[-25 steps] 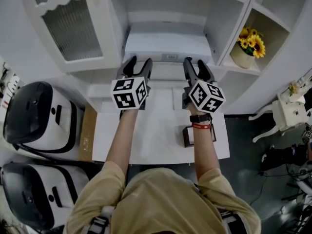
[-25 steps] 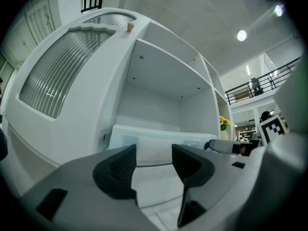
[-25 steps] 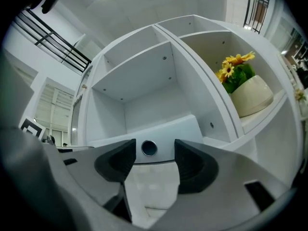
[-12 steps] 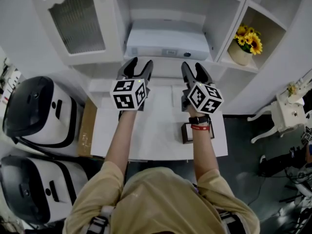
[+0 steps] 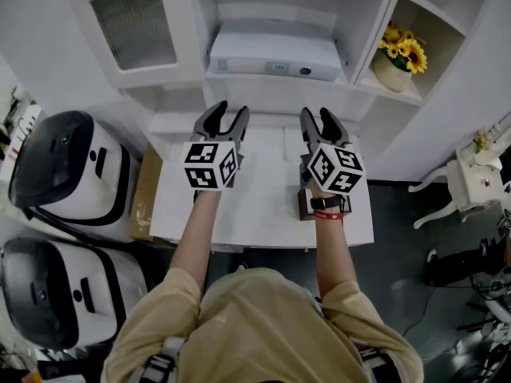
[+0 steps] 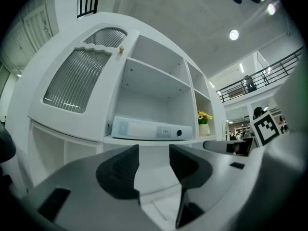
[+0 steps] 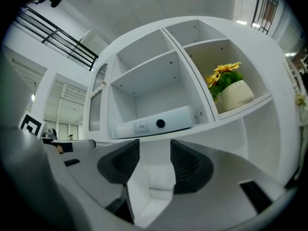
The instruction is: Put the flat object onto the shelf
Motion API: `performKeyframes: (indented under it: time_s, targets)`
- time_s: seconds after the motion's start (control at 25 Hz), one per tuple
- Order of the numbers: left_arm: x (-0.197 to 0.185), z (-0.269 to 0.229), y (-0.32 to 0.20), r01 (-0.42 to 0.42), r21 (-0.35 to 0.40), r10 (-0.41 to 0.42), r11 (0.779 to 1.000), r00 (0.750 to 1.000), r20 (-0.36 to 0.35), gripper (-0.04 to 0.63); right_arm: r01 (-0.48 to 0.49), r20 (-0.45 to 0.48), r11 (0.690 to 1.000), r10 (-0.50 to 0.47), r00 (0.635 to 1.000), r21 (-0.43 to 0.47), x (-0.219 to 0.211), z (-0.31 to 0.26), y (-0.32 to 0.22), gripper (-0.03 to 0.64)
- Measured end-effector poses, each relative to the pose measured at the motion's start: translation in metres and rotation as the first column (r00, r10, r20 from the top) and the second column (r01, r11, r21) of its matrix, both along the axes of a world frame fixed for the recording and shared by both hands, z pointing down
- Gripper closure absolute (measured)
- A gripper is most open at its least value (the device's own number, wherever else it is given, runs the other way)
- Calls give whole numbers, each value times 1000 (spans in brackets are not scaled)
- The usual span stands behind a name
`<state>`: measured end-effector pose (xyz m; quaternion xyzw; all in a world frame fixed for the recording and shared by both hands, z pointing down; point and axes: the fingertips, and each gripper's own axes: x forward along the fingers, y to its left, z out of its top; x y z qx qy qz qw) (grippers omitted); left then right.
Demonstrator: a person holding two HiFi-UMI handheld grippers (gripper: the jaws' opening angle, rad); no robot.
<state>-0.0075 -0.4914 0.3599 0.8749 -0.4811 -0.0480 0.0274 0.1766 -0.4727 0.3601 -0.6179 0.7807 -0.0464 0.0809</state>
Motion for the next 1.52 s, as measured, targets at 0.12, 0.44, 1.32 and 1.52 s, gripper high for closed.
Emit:
performKeyframes:
  time_s: [0.12, 0.44, 1.32, 1.52]
  targets:
    - [1, 9, 16, 5, 4, -5, 1000, 1000, 20, 402, -9, -34, 1000, 9, 999, -3, 0, 9, 16, 411]
    - [1, 44, 49, 20, -30, -19, 999, 999, 31, 465, -16, -58, 999, 14, 998, -37, 1, 41, 50, 470]
    - [-2, 99, 94, 59, -77, -57, 995, 998, 35, 575, -73, -190, 996, 62, 980, -53, 12, 84, 98, 594]
    - [1, 97, 92, 53, -67, -50, 996, 997, 57, 575, -86, -279, 996, 80, 957, -10, 6, 71, 101, 594]
